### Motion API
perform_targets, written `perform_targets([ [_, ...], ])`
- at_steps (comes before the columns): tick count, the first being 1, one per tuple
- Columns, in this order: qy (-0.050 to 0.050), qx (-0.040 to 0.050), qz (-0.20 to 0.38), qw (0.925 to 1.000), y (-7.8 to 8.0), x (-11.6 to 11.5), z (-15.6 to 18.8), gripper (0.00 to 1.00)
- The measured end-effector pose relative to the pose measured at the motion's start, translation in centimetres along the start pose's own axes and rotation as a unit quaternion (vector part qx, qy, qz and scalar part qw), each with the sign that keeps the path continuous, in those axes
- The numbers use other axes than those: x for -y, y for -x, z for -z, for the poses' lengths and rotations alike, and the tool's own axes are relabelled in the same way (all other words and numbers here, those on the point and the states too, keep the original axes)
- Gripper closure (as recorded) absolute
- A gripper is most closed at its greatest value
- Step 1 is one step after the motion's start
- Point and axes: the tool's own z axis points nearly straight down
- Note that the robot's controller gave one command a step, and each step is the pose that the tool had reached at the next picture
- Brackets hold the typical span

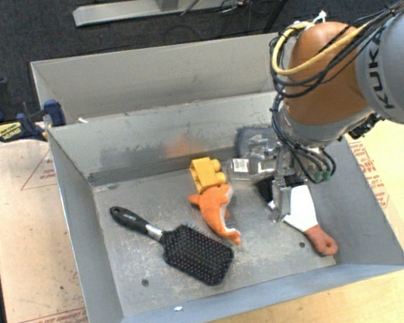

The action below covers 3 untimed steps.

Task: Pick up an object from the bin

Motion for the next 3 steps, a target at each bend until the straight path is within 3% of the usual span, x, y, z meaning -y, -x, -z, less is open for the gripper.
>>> perform_targets([
  [1, 0.000, 0.0037, 0.000, 1.0000, 0.2, 0.0, 0.4, 0.00],
  [2, -0.001, 0.0078, 0.012, 0.9999, 6.2, 4.1, -5.3, 0.00],
  [3, 0.000, -0.0003, 0.012, 0.9999, 7.1, 6.3, -8.0, 0.00],
])
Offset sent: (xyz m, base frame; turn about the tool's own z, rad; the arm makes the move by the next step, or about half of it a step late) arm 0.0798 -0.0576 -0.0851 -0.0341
